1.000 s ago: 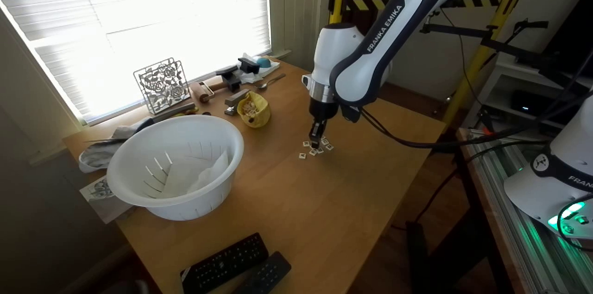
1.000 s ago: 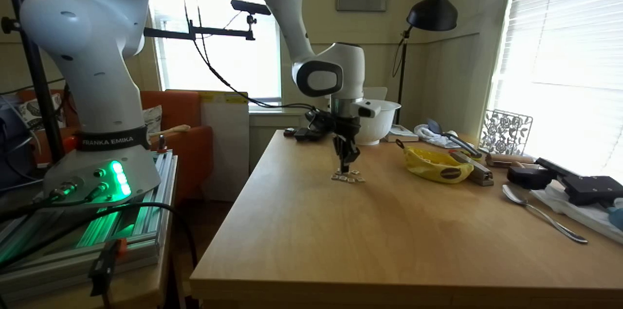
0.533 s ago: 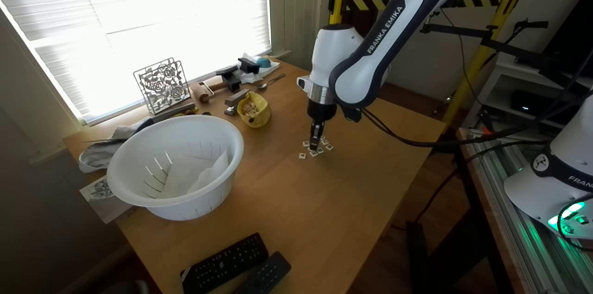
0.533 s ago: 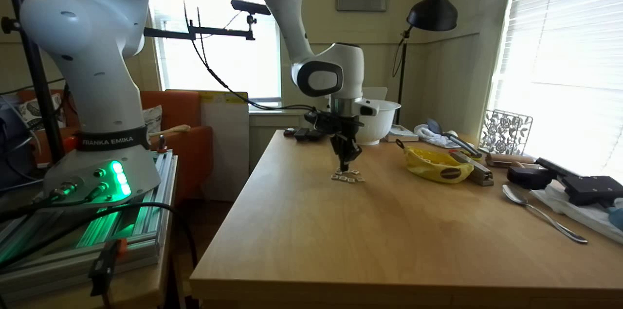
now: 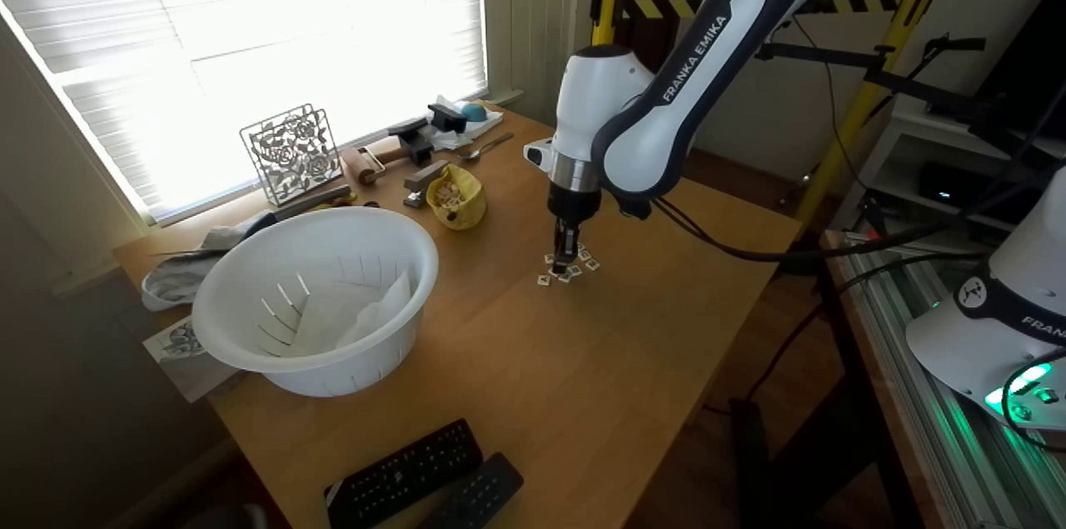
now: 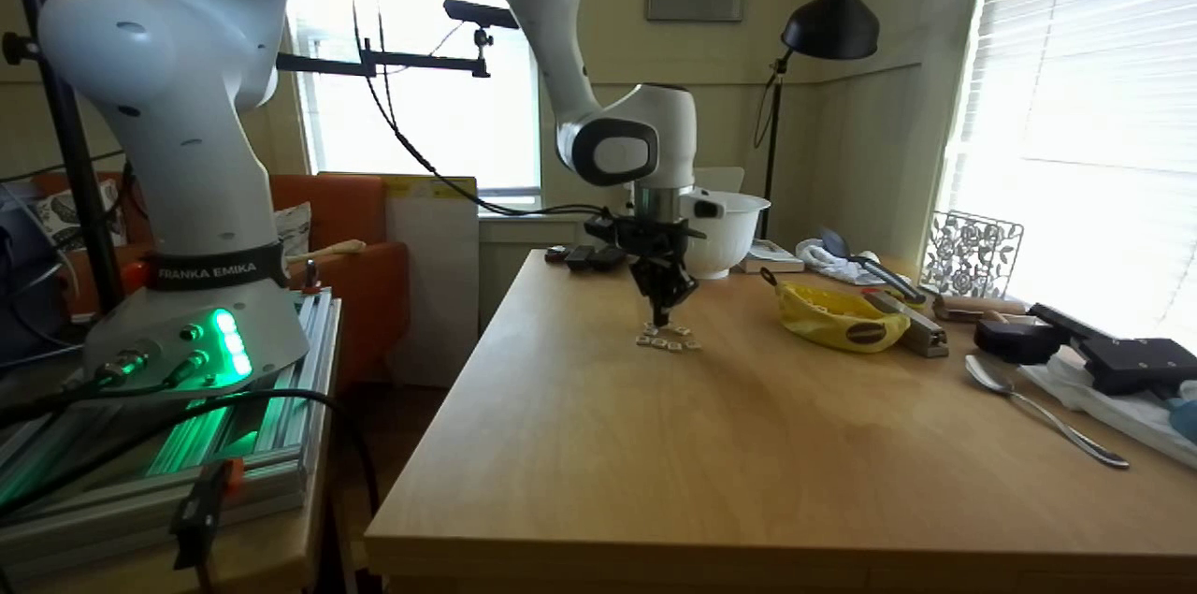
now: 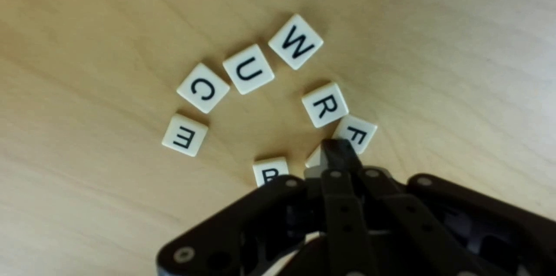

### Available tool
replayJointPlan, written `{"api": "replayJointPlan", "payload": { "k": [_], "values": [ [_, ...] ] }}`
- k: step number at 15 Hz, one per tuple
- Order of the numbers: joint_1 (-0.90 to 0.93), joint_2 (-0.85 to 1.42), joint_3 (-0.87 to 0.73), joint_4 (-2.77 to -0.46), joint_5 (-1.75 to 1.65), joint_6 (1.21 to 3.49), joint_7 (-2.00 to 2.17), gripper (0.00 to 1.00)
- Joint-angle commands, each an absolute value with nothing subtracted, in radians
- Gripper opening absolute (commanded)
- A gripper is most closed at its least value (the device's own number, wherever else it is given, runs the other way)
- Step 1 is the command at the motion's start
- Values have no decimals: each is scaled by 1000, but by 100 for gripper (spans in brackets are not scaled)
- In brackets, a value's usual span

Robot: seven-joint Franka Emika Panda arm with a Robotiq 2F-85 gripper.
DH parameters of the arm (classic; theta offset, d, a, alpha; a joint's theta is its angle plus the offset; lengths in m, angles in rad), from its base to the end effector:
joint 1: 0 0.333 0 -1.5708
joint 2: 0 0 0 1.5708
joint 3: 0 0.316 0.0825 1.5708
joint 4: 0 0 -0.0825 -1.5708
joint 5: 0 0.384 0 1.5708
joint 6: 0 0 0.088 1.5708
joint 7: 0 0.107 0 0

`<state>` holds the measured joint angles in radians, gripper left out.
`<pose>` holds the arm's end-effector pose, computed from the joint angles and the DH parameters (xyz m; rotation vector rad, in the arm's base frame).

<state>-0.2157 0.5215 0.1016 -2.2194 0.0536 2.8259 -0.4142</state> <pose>0.5482 -0.0635 0.1467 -3.0726 -0.3615 -0.1569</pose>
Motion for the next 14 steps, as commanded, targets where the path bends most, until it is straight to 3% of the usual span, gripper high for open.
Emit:
{"api": "replayJointPlan", "payload": {
  "k": [1,14],
  "values": [
    [-226,581,113,-2194,18,2852,-445,0],
    [-242,605,130,-2168,-21,2861,-526,0]
  ]
}}
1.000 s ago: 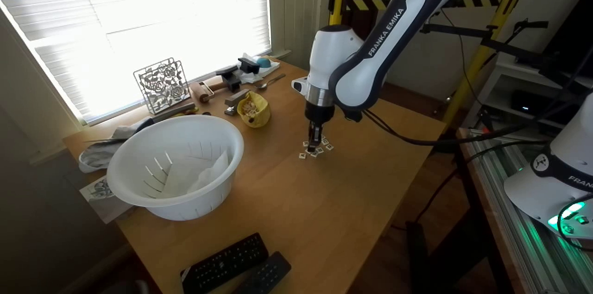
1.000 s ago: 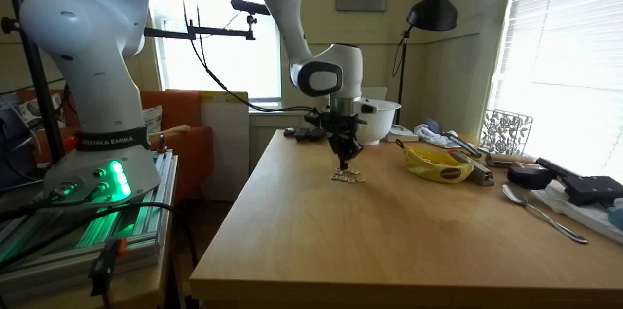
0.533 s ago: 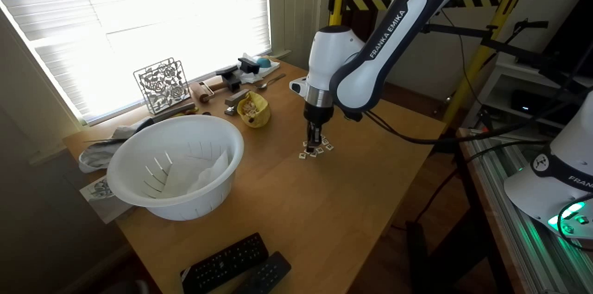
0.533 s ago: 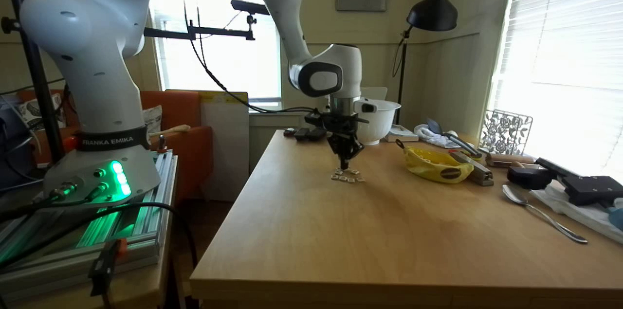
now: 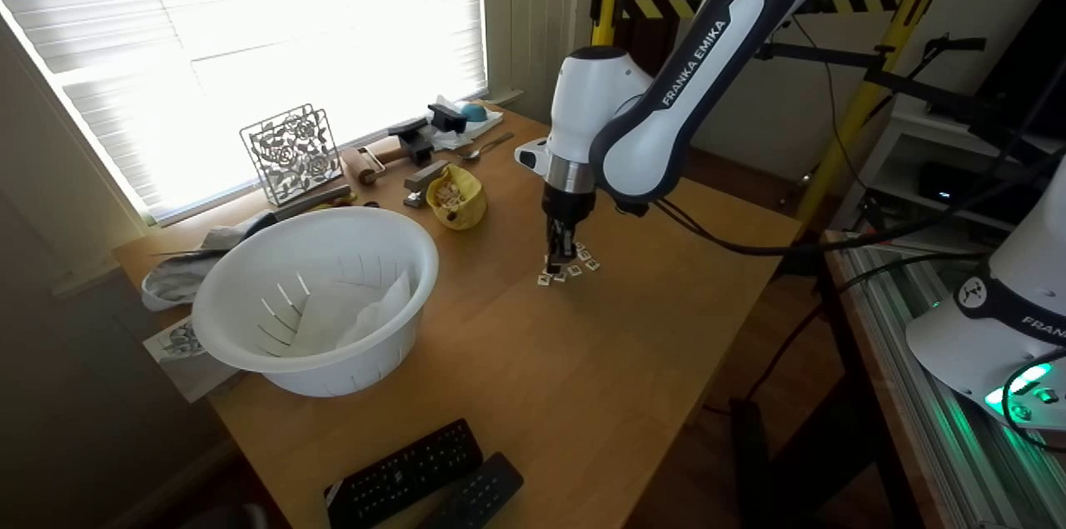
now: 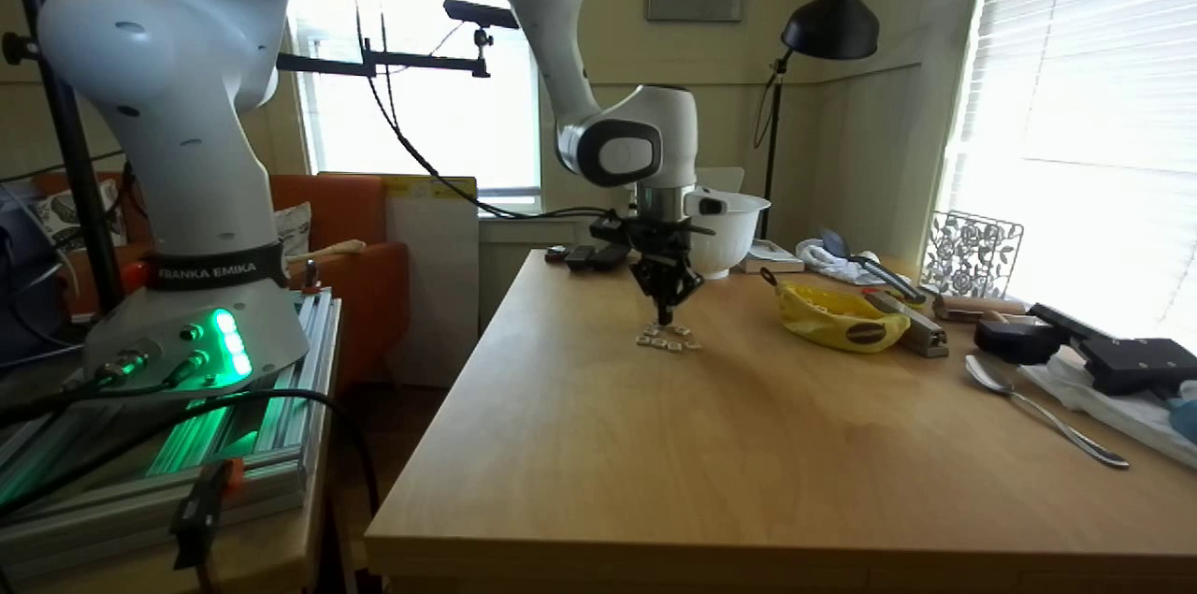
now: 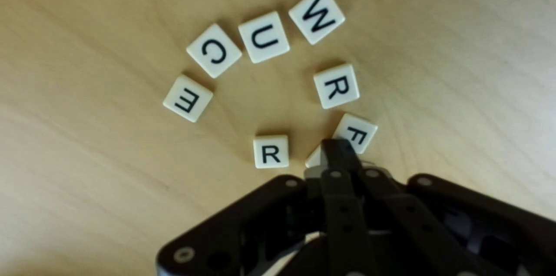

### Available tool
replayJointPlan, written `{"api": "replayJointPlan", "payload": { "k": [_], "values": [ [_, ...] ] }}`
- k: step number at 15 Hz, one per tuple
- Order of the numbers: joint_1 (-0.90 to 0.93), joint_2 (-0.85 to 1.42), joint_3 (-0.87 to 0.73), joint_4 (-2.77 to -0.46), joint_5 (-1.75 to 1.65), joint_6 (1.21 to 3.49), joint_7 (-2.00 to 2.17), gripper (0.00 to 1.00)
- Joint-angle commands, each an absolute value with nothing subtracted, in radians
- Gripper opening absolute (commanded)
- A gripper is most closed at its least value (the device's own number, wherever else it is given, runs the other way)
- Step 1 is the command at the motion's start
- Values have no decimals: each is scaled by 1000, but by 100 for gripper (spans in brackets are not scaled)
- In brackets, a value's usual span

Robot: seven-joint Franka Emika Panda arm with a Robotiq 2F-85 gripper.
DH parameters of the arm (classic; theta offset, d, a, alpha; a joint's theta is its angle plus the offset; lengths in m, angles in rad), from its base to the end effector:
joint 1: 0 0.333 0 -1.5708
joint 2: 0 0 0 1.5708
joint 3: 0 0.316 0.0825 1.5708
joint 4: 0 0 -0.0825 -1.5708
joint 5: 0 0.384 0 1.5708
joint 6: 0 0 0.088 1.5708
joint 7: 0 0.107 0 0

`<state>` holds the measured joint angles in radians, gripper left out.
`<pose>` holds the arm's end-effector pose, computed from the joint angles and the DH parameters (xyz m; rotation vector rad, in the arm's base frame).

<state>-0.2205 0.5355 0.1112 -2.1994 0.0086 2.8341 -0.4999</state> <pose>0.5555 -0.0595 0.1467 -3.0595 -0.5633 -0.1792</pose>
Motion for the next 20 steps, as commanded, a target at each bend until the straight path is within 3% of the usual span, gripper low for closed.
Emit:
{"api": "replayJointPlan", "payload": {
  "k": [1,20],
  "values": [
    [-246,606,135,-2166,-22,2861,-537,0],
    [-258,598,151,-2178,-27,2836,-661,0]
  ]
}}
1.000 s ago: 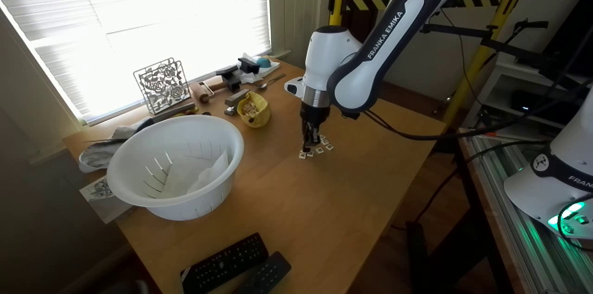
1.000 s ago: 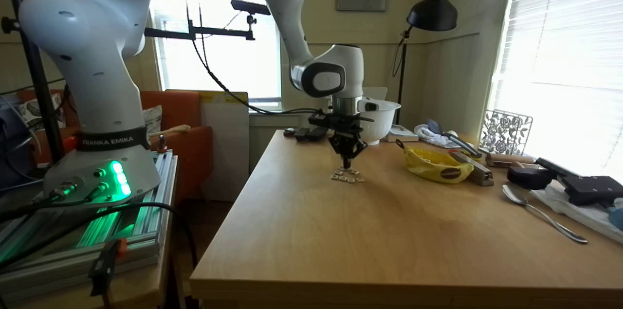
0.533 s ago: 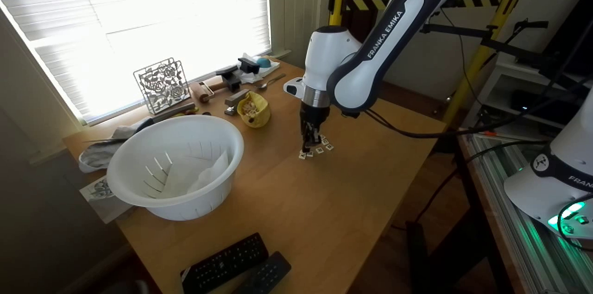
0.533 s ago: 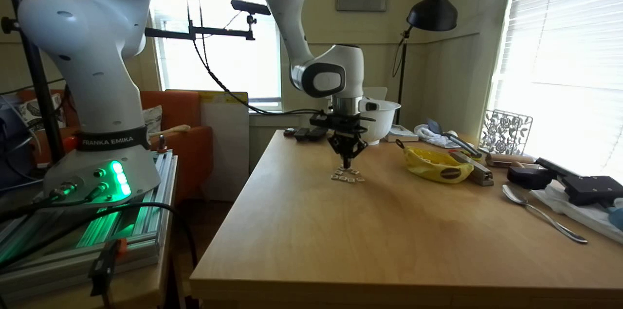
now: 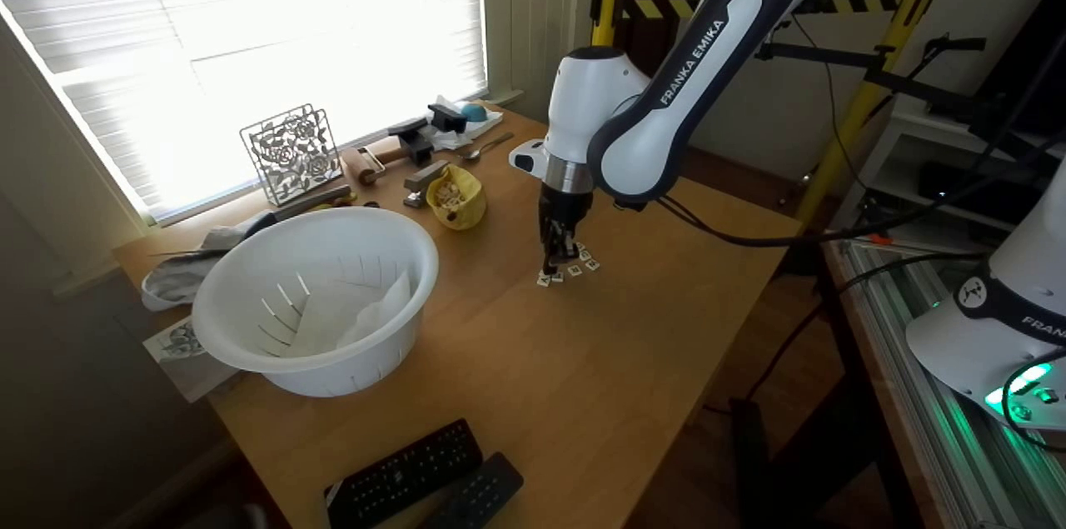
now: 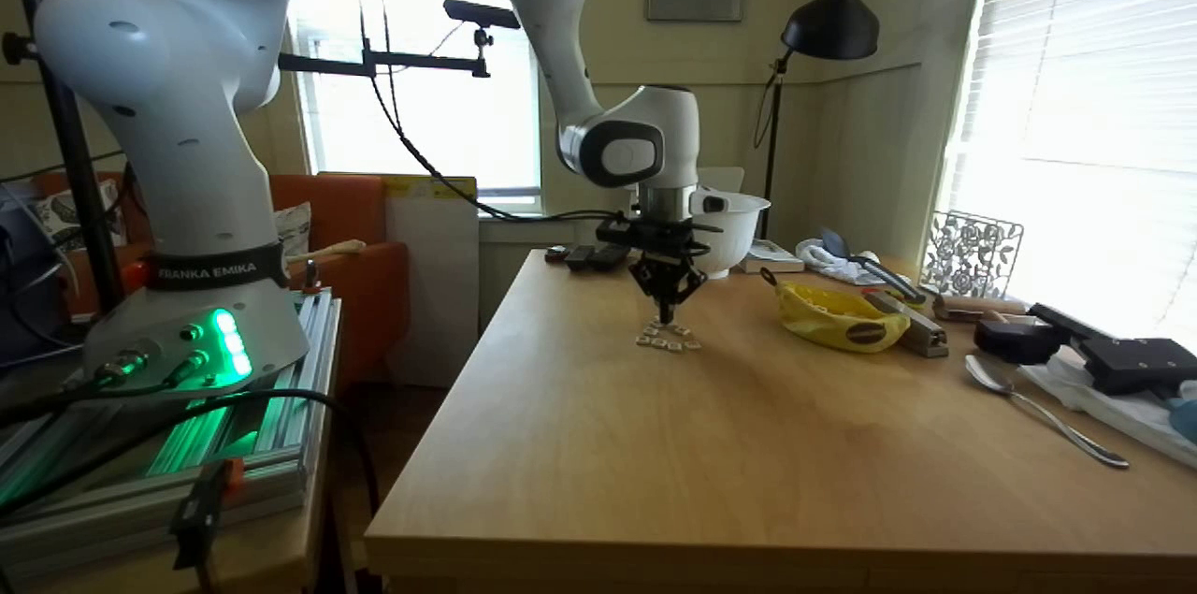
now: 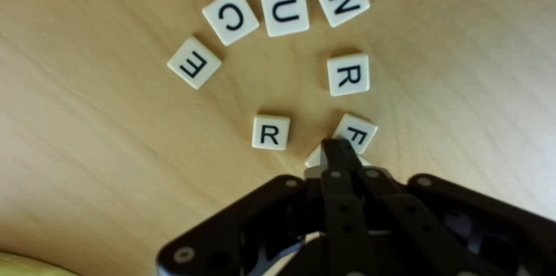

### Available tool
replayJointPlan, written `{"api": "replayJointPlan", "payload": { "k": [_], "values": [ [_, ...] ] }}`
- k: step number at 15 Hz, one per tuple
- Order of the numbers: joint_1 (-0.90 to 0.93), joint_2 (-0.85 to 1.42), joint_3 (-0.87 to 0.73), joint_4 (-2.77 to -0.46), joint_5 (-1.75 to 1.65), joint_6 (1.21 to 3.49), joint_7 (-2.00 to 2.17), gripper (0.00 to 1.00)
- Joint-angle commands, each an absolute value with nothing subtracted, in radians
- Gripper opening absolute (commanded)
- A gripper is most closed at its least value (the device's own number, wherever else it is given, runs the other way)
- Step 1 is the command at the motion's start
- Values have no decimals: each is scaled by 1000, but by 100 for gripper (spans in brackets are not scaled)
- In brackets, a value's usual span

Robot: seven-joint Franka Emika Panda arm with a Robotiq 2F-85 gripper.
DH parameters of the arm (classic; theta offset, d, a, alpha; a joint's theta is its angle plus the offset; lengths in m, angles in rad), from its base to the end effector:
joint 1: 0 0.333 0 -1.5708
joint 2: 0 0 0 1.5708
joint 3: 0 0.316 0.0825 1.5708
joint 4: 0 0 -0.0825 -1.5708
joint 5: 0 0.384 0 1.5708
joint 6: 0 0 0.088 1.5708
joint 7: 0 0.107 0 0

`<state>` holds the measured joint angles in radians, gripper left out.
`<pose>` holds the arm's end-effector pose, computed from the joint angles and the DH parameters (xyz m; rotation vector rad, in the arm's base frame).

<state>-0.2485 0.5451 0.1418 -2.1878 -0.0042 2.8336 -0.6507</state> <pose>0.5591 -0.0574 0.1463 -3.0030 -0.8049 -0.1940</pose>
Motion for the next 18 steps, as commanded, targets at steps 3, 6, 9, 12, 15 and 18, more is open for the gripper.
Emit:
{"api": "replayJointPlan", "payload": {
  "k": [3,6,9,12,15,18],
  "values": [
    [-257,595,150,-2179,-24,2836,-657,0],
    [-268,568,160,-2186,-12,2827,-660,0],
    [-280,542,172,-2197,-4,2823,-665,0],
    [-285,521,177,-2213,-5,2821,-661,0],
    [-283,505,176,-2227,-7,2828,-656,0],
    [-280,491,174,-2234,-8,2828,-655,0]
  ]
}}
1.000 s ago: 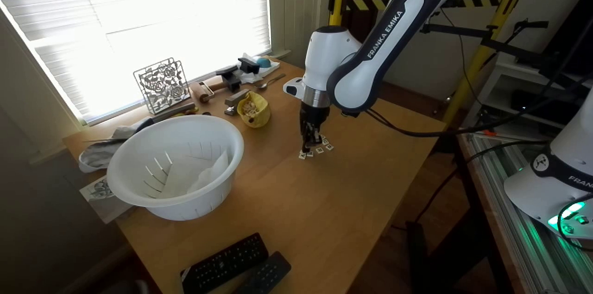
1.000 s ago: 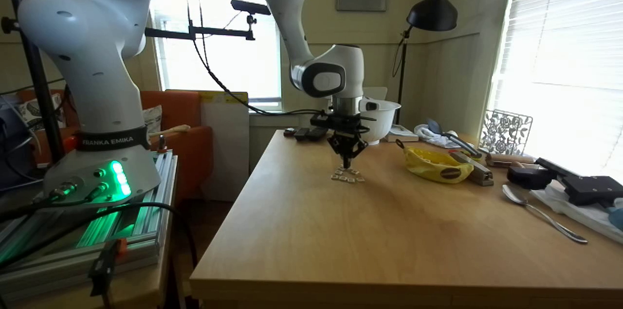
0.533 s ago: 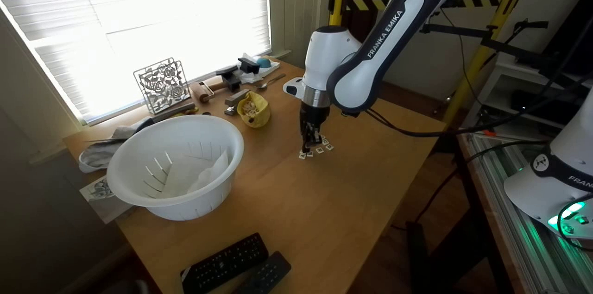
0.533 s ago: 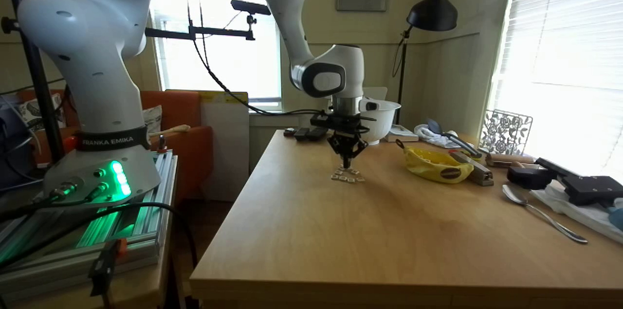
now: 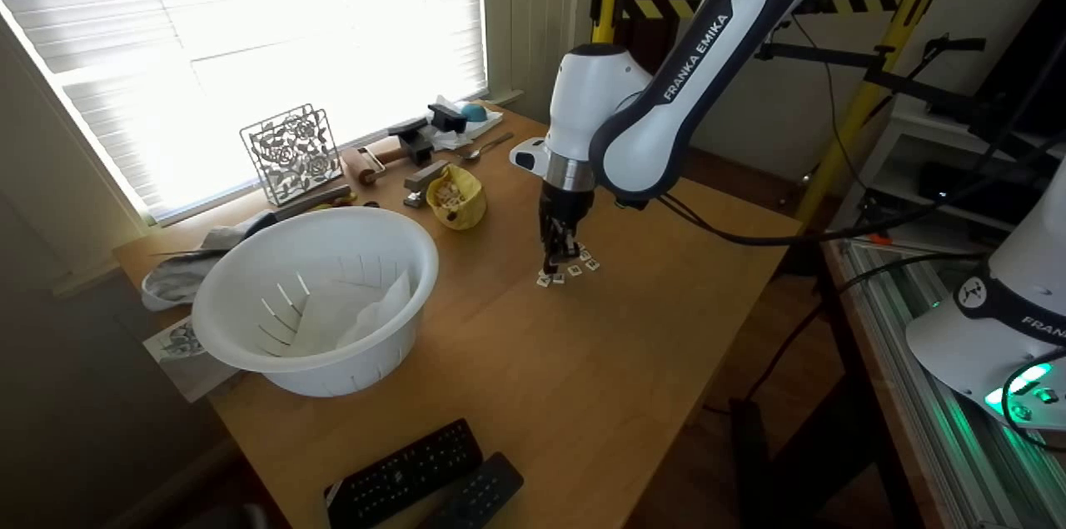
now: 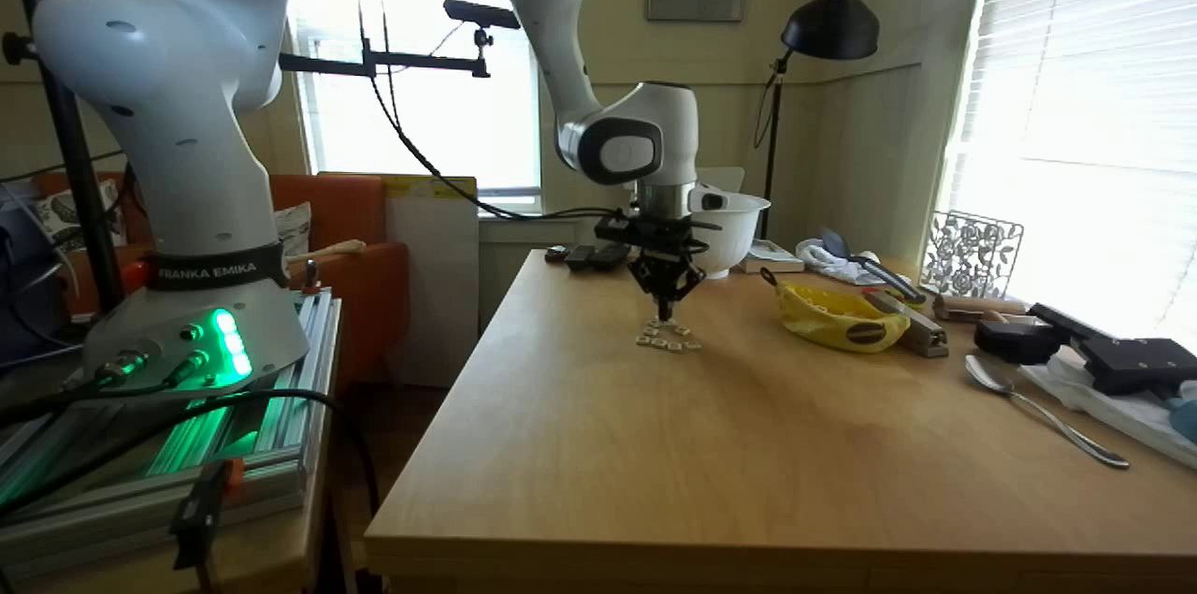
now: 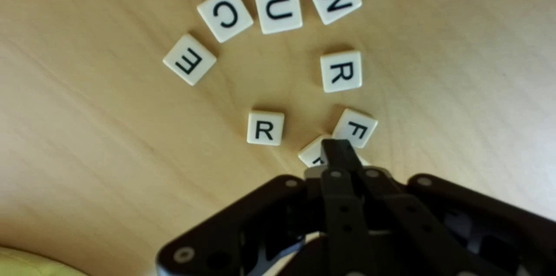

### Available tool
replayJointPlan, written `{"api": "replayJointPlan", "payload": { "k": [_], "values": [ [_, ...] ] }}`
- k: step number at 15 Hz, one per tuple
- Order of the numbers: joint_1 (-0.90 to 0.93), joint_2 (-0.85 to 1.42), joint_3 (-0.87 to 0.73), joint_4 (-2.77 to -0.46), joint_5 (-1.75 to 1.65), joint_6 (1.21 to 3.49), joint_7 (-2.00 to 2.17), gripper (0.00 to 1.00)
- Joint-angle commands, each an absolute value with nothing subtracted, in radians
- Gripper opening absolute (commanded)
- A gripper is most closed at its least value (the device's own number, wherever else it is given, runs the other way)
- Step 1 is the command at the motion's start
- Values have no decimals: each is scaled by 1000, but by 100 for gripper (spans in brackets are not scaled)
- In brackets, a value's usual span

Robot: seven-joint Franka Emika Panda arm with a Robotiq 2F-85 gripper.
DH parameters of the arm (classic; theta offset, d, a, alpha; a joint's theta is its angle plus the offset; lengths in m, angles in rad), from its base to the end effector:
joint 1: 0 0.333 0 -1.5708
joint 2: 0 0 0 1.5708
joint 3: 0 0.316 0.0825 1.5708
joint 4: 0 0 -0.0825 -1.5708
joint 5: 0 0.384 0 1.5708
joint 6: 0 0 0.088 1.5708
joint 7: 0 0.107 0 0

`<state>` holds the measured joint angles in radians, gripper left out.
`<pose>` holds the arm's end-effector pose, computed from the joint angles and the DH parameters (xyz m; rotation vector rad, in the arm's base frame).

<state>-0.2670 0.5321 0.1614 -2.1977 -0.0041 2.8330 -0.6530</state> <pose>0.5577 -0.0563 0.1510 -2.9961 -0.8047 -0.2039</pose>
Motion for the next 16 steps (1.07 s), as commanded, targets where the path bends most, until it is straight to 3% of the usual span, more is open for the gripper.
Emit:
{"api": "replayJointPlan", "payload": {
  "k": [1,16],
  "values": [
    [-276,486,170,-2238,-10,2826,-651,0],
    [-297,492,193,-2288,17,2864,-666,0]
  ]
}}
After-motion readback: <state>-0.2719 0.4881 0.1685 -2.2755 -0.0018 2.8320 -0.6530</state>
